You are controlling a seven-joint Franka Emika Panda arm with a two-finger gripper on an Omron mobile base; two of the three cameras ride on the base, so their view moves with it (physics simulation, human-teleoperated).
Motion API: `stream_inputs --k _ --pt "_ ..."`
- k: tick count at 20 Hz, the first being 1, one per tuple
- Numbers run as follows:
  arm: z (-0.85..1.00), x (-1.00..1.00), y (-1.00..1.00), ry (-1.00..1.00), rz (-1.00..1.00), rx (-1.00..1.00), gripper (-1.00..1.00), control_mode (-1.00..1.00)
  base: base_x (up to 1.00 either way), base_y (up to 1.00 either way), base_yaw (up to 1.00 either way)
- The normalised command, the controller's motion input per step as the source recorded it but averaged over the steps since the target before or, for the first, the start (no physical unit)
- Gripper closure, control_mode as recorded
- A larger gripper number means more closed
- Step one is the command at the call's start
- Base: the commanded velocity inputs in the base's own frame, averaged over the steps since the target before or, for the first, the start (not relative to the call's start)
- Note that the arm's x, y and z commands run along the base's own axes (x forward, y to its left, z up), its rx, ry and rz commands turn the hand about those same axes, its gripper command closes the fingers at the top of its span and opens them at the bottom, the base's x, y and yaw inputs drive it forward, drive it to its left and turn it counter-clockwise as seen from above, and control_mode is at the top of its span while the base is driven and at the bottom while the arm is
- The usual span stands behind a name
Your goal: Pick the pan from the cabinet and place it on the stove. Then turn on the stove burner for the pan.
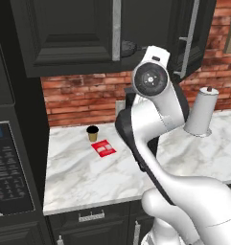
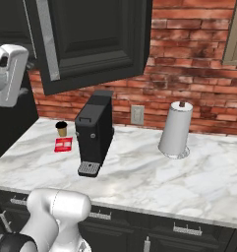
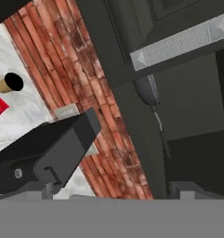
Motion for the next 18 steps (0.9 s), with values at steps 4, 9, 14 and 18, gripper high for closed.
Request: stream_inputs --k 4,9,14,18 --pt "-0.24 0.33 -0.14 0.01 -0.03 -0.08 -1.00 -1.00 0.00 0.00 0.00" --pt "-0.20 0.28 -0.13 0.00 -0.09 -0.05 -1.00 -1.00 0.00 0.00 0.00" --pt "-0.06 0.09 -0.26 0.05 -0.11 -0.04 -1.00 -1.00 0.00 0.00 0.00" --pt "0.00 -0.33 -0.40 0.01 -0.16 -0.01 -1.00 -1.00 0.00 0.00 0.00"
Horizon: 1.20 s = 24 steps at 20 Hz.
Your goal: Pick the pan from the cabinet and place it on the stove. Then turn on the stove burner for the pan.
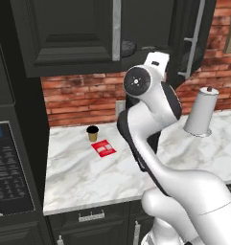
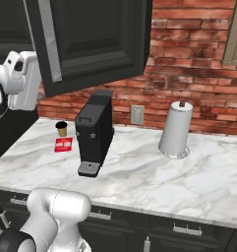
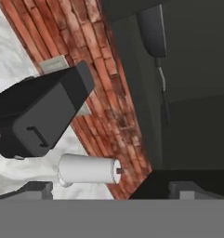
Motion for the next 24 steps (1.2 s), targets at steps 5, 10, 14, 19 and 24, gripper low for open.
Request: stream_inputs --k 5,10,14,19,24 --pt "0.00 -0.65 -0.42 -0.03 -0.18 -0.01 -1.00 -1.00 0.00 0.00 0.00" --pt "0.00 -0.23 -0.62 0.00 -0.14 0.00 -1.00 -1.00 0.00 0.00 0.00" --pt "0.00 -0.23 -0.79 0.00 -0.11 0.00 -1.00 -1.00 0.00 0.00 0.00" --pt "0.00 -0.17 -0.78 0.00 -0.10 0.01 -1.00 -1.00 0.00 0.00 0.00" --pt "-0.04 -0.13 -0.78 0.00 -0.10 0.03 -1.00 -1.00 0.00 0.00 0.00"
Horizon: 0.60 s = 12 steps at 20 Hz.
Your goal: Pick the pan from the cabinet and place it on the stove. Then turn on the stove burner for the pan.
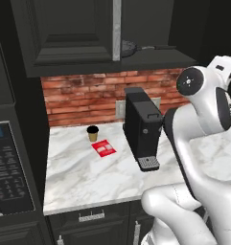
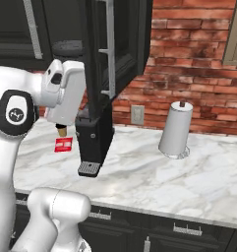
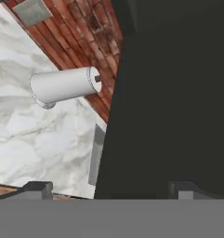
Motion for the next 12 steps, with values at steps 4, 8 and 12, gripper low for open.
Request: stream_inputs --k 4,8,12 --pt "-0.06 -0.07 -0.62 0.00 -0.07 0.03 -1.00 -1.00 0.00 0.00 0.00" --pt "0.00 -0.03 -0.35 0.00 -0.03 0.01 -1.00 -1.00 0.00 0.00 0.00" --pt "0.00 -0.02 0.14 -0.08 0.00 0.02 -1.00 -1.00 0.00 0.00 0.00"
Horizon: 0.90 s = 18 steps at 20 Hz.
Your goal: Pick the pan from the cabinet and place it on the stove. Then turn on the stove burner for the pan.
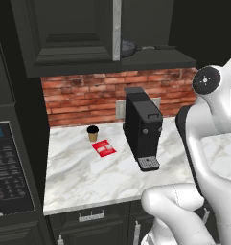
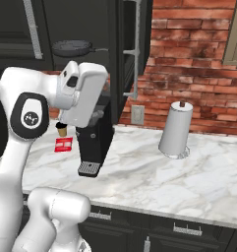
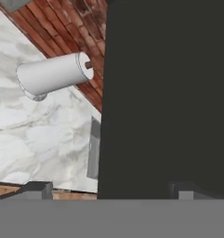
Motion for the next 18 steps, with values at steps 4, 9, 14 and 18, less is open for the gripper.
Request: stream_inputs --k 4,9,14,18 --pt "0.00 -0.06 0.74 -0.25 0.00 0.08 -1.00 -1.00 0.00 0.00 0.00" --pt "0.00 -0.01 0.82 -0.30 0.00 0.10 -1.00 -1.00 0.00 0.00 0.00" --pt "0.01 0.00 0.74 -0.24 -0.01 0.14 -1.00 -1.00 0.00 0.00 0.00" --pt "0.07 0.00 0.67 -0.15 0.00 0.15 -1.00 -1.00 0.00 0.00 0.00"
